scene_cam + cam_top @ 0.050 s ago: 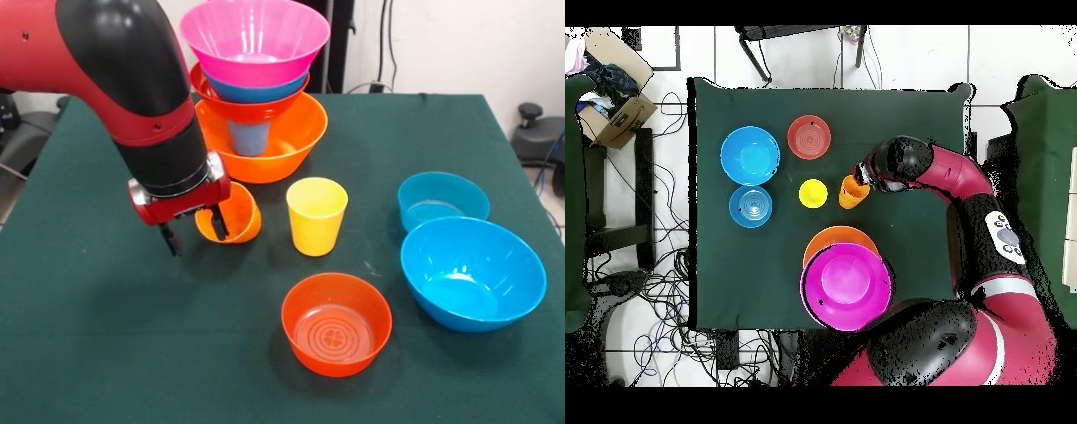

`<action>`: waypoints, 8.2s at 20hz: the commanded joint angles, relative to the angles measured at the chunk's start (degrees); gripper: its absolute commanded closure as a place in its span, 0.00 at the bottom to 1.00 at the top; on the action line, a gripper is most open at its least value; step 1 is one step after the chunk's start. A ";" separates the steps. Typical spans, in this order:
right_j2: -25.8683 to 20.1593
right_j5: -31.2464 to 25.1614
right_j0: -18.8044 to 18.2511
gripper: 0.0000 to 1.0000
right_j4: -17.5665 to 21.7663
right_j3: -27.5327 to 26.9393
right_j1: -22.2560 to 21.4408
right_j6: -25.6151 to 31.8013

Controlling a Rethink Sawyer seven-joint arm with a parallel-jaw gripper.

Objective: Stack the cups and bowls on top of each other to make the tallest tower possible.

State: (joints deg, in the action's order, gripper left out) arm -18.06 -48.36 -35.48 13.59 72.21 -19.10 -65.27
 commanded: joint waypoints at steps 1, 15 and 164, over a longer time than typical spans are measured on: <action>1.25 -2.23 1.77 0.00 0.95 -0.07 -0.21 -5.54; 1.48 -8.11 2.41 0.00 -0.25 -0.57 -2.29 -4.44; -18.83 -33.34 -11.47 0.00 10.34 -9.41 4.30 15.29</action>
State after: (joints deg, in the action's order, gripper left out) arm -39.81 -77.33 -49.28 17.36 66.47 -14.95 -61.99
